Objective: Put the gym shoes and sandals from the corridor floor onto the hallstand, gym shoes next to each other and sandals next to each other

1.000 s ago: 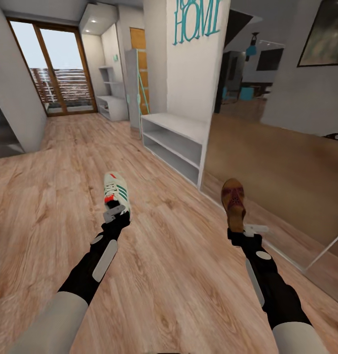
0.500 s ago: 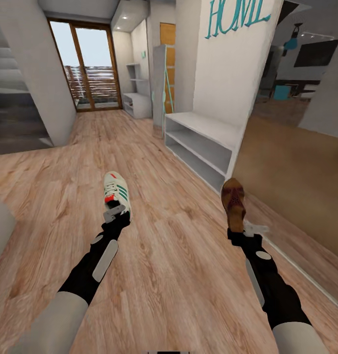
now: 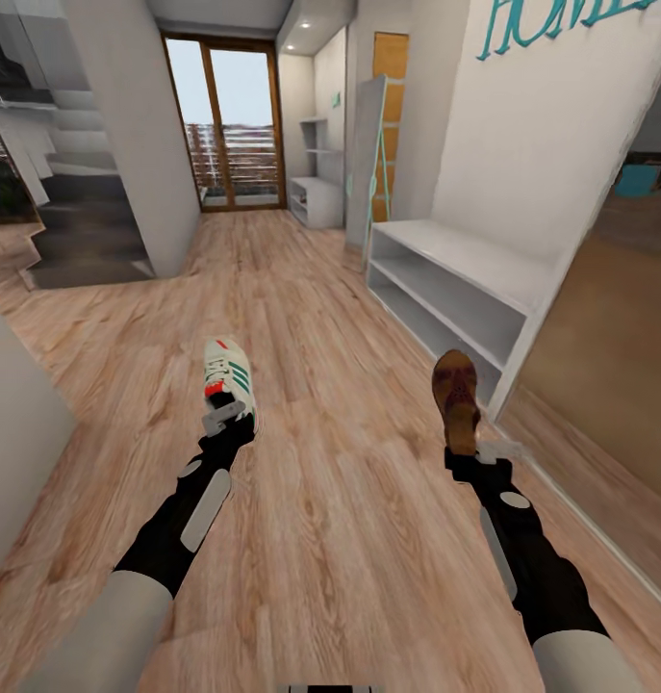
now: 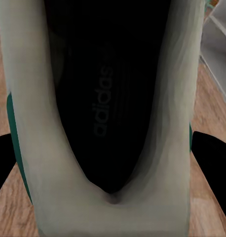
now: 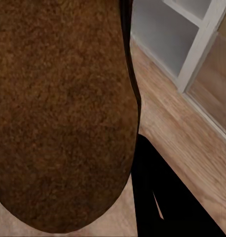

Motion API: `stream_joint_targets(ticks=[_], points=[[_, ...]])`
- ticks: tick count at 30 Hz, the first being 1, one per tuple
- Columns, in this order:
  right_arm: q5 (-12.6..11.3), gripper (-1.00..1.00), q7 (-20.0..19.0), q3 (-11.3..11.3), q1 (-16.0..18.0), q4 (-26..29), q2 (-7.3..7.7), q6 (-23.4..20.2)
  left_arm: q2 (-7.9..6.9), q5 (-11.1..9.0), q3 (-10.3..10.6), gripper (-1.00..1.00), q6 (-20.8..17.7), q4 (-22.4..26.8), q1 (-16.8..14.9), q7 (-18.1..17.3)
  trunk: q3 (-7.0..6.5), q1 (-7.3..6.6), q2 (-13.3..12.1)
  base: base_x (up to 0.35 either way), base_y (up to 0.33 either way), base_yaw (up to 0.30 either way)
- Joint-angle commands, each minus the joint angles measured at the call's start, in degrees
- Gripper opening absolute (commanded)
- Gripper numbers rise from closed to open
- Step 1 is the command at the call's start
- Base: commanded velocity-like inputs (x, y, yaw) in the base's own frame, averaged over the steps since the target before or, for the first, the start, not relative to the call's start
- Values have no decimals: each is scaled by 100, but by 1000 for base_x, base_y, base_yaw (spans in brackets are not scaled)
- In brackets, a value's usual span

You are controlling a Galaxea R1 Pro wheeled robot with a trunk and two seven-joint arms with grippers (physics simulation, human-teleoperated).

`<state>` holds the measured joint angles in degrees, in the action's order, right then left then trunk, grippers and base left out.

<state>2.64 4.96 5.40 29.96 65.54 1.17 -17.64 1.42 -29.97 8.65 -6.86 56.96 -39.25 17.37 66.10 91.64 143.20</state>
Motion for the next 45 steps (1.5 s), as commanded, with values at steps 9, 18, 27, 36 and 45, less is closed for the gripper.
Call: stream_joint_targets(ticks=[9, 18, 27, 36, 45], points=[[9, -100, 23, -4, 1, 11, -3, -37, -1, -27, 14, -100, -17, 8, -4, 47, 10, 2, 2, 346, 0, 290], [9, -100, 23, 3, 1, 17, 5, -37, -2, -30, 14, -100, -17, 8, -4, 47, 0, 2, 2, 346, 0, 85], [0, -100, 23, 5, 1, 20, 6, -37, 0, -35, 14, -100, -17, 8, -4, 47, -72, 2, 2, 346, 0, 145], [0, -100, 23, 5, 1, 20, 6, -44, 2, -35, 14, -100, -17, 8, -4, 47, -117, 2, 2, 346, 0, 140], [8, -100, 23, 5, 1, 45, 8, -38, 9, -35, 51, -100, -17, 2, -4, 47, -128, 2, 2, 346, 0, 102]])
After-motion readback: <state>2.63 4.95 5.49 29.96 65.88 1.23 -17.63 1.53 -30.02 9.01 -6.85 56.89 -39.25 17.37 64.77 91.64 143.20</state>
